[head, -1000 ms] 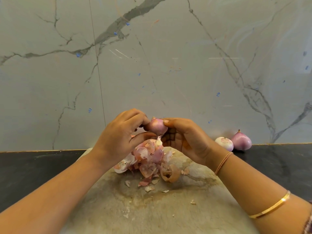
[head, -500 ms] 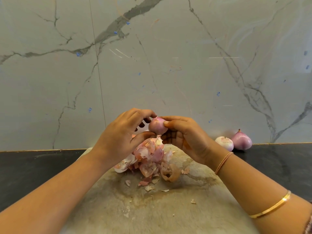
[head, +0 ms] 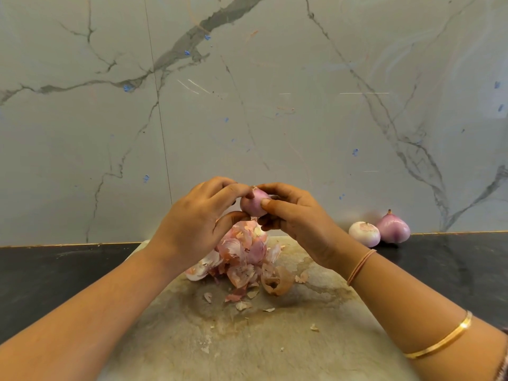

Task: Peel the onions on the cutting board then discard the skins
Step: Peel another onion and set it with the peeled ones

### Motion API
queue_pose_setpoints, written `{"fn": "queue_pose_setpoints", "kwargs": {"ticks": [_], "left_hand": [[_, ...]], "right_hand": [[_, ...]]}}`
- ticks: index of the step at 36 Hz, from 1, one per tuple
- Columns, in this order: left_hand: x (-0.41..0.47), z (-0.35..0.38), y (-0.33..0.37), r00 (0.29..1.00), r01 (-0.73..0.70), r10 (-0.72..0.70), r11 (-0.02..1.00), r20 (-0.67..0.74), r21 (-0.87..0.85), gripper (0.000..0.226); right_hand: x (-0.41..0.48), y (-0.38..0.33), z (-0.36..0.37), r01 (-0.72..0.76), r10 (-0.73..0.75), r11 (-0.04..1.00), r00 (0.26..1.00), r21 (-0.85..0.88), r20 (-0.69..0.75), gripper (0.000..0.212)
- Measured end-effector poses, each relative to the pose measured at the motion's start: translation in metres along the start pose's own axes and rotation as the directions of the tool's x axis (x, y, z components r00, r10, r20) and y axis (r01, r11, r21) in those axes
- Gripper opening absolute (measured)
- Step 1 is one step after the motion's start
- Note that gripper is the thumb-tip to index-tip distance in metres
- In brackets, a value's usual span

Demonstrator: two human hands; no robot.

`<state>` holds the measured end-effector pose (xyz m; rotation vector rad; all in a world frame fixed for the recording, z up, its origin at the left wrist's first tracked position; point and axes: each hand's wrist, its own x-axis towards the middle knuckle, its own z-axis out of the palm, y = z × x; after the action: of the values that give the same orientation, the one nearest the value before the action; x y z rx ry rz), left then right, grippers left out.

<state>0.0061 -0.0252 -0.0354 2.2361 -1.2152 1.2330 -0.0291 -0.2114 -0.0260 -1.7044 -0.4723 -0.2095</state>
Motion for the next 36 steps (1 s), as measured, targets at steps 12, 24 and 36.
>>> {"fn": "queue_pose_setpoints", "kwargs": {"ticks": [12, 24, 36], "left_hand": [[0.001, -0.001, 0.002, 0.999, -0.021, 0.022, 0.998, -0.024, 0.051, 0.045], [0.001, 0.004, 0.006, 0.975, 0.213, -0.218, 0.972, -0.047, -0.095, 0.034], [0.004, 0.0, 0.022, 0.849, 0.468, -0.527, 0.715, 0.038, -0.519, 0.019]], "right_hand": [[-0.001, 0.0, -0.001, 0.01, -0.01, 1.0, 1.0, 0.009, -0.008, 0.024], [0.0, 0.0, 0.0, 0.035, -0.037, 0.999, 0.997, -0.037, -0.064, 0.028], [-0.001, 0.003, 0.004, 0.124, -0.144, 0.939, 0.989, -0.32, -0.04, 0.04]]}}
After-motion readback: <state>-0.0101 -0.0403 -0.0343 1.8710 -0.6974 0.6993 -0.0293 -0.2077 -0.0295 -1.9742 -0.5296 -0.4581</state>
